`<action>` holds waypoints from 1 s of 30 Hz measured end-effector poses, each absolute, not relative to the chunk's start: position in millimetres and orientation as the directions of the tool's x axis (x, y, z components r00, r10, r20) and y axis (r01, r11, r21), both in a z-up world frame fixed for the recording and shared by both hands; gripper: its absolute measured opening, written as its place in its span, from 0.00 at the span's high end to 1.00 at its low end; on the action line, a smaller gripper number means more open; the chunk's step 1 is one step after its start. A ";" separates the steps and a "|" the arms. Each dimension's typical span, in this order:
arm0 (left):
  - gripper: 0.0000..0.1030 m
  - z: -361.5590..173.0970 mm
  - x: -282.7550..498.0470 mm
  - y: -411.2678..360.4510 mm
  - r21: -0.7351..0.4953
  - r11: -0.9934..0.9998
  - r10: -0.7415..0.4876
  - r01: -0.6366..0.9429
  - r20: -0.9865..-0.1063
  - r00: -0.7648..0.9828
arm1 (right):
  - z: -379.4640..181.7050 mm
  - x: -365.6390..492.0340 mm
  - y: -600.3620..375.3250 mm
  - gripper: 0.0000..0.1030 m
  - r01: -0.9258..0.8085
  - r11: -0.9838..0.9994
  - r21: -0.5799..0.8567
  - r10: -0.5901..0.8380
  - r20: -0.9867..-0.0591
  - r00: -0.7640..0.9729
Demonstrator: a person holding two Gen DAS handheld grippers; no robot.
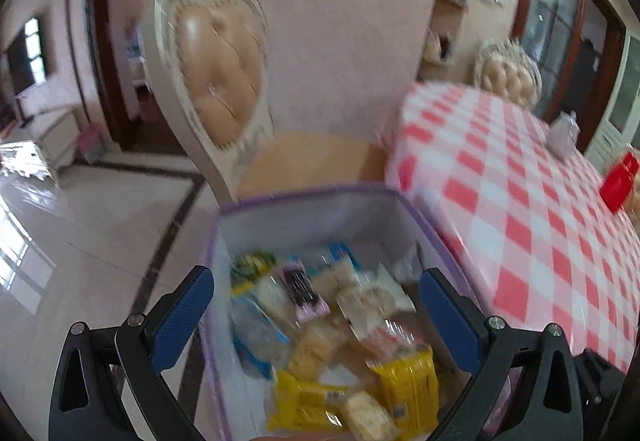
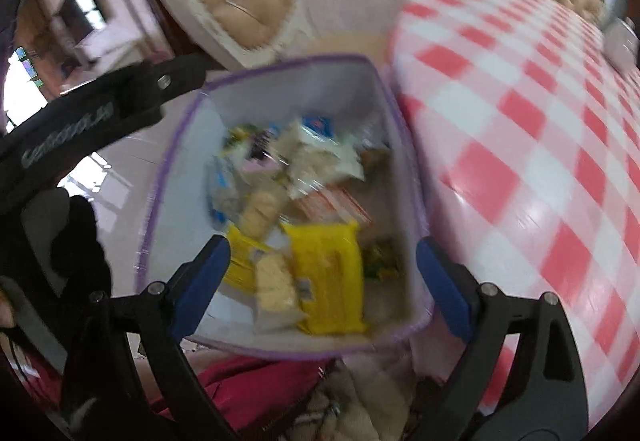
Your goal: Organize snacks
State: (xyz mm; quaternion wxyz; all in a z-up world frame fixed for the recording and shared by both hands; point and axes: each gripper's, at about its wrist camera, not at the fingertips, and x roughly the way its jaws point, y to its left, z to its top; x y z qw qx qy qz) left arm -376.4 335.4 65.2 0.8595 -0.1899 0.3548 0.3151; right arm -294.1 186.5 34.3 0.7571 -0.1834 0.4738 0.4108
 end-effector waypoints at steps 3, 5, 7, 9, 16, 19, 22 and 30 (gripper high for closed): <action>0.00 57.1 -368.4 330.1 -0.092 0.743 0.376 -0.663 -0.762 0.528 | 29.3 -286.1 182.5 0.08 -0.766 0.637 0.086 0.406 -0.882 0.238; 0.00 52.4 -365.5 328.3 -0.093 0.749 0.357 -0.656 -0.778 0.517 | 24.8 -281.0 181.3 0.08 -0.751 0.655 0.084 0.381 -0.895 0.232; 0.00 48.8 -363.5 327.6 -0.097 0.752 0.341 -0.652 -0.789 0.511 | 21.0 -277.6 180.0 0.08 -0.743 0.664 0.084 0.369 -0.901 0.227; 0.00 47.1 -362.7 328.0 -0.106 0.752 0.327 -0.651 -0.797 0.507 | 18.1 -277.0 179.8 0.08 -0.738 0.669 0.084 0.362 -0.905 0.225; 0.00 43.0 -360.1 331.2 -0.103 0.750 0.321 -0.653 -0.807 0.496 | 18.4 -280.1 183.7 0.08 -0.747 0.660 0.081 0.361 -0.906 0.220; 0.00 41.7 -358.6 330.9 -0.098 0.751 0.320 -0.653 -0.811 0.489 | 17.1 -281.2 184.9 0.08 -0.748 0.659 0.080 0.358 -0.908 0.219; 0.00 40.7 -358.1 330.4 -0.096 0.752 0.318 -0.652 -0.814 0.486 | 17.2 -281.2 184.4 0.08 -0.750 0.657 0.083 0.361 -0.907 0.216; 0.00 38.8 -357.0 330.8 -0.095 0.753 0.313 -0.652 -0.819 0.481 | 16.2 -281.5 184.7 0.08 -0.752 0.654 0.083 0.360 -0.908 0.213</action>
